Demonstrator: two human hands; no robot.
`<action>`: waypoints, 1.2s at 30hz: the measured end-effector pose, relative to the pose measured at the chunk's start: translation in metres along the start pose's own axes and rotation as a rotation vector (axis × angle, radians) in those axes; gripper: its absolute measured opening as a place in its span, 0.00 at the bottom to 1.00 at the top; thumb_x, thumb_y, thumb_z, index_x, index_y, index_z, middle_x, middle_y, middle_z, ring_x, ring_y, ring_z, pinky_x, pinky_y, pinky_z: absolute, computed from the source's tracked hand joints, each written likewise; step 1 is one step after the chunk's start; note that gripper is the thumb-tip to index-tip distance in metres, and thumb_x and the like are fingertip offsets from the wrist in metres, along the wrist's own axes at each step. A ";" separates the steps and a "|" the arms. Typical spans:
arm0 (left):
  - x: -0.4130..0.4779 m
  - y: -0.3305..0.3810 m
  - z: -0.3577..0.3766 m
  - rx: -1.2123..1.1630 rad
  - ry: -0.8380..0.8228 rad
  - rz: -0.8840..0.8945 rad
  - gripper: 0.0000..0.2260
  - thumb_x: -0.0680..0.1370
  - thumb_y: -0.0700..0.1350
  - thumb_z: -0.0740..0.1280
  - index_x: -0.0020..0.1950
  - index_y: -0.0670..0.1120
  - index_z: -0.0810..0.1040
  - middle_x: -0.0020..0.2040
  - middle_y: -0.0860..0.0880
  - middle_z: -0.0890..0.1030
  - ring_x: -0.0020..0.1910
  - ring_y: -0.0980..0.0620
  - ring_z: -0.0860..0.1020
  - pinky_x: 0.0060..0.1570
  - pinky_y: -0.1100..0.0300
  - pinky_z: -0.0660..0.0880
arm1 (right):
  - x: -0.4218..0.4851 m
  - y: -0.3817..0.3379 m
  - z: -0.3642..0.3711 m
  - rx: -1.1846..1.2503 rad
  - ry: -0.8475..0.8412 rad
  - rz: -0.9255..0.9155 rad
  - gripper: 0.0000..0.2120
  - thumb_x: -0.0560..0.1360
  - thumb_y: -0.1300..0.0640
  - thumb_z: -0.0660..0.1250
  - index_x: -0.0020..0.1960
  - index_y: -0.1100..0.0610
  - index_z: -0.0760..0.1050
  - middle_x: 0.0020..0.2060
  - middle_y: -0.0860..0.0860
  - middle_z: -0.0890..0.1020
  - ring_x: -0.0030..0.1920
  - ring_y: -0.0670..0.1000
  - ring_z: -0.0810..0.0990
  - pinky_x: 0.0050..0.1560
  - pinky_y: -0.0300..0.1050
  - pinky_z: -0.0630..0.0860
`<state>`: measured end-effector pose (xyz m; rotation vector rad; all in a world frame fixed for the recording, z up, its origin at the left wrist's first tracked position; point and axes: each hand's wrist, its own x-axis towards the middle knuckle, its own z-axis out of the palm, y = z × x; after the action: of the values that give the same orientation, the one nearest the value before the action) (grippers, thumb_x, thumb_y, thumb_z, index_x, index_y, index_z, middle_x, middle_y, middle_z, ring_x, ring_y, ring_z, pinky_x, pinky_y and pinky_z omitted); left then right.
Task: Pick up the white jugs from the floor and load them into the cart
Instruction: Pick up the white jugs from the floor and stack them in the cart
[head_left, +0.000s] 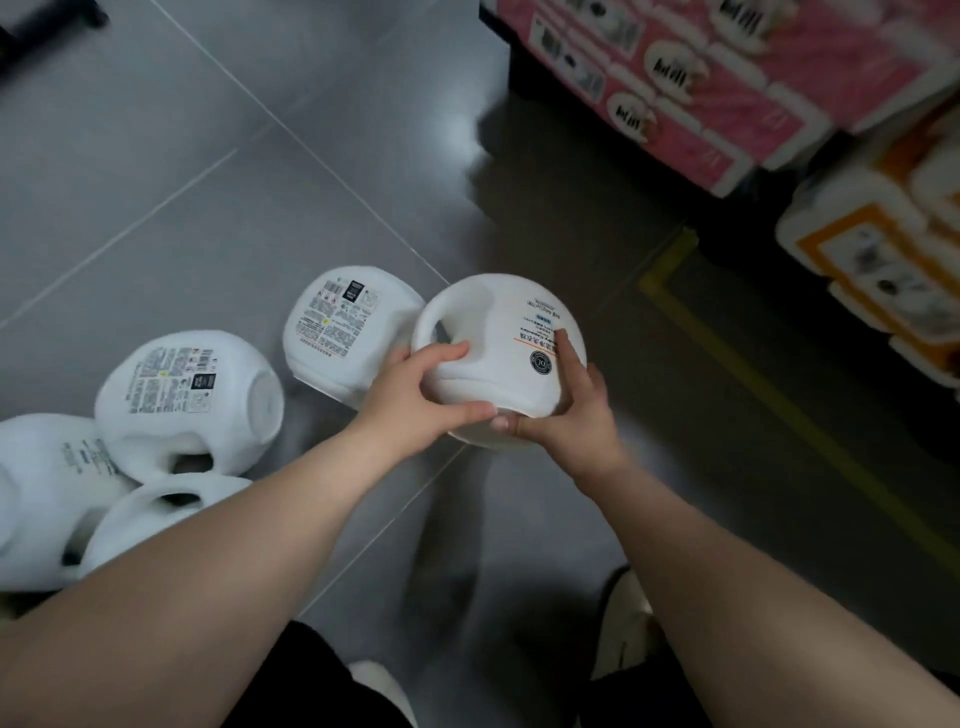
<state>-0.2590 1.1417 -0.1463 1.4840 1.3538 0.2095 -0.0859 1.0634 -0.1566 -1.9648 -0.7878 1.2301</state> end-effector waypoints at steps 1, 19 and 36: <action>-0.008 0.019 -0.009 -0.010 0.010 -0.001 0.33 0.59 0.58 0.80 0.61 0.63 0.74 0.64 0.50 0.70 0.61 0.55 0.71 0.59 0.65 0.66 | -0.007 -0.020 -0.010 0.009 -0.010 -0.009 0.58 0.51 0.49 0.82 0.75 0.38 0.58 0.71 0.51 0.59 0.69 0.48 0.65 0.68 0.44 0.68; -0.270 0.448 -0.172 -0.342 0.147 0.145 0.26 0.66 0.40 0.80 0.60 0.56 0.78 0.51 0.58 0.78 0.49 0.57 0.79 0.53 0.57 0.79 | -0.256 -0.427 -0.249 0.105 -0.019 -0.226 0.47 0.57 0.47 0.83 0.73 0.46 0.68 0.64 0.41 0.63 0.65 0.38 0.60 0.68 0.41 0.60; -0.324 0.560 -0.139 -0.241 -0.429 0.415 0.24 0.63 0.44 0.81 0.53 0.63 0.80 0.60 0.48 0.77 0.59 0.44 0.78 0.50 0.46 0.82 | -0.413 -0.419 -0.325 0.348 0.577 -0.226 0.44 0.62 0.46 0.80 0.74 0.47 0.65 0.66 0.47 0.69 0.67 0.50 0.69 0.68 0.55 0.71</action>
<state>-0.1253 1.0781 0.4985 1.4854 0.6490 0.2874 0.0028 0.9143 0.4921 -1.7494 -0.4446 0.5684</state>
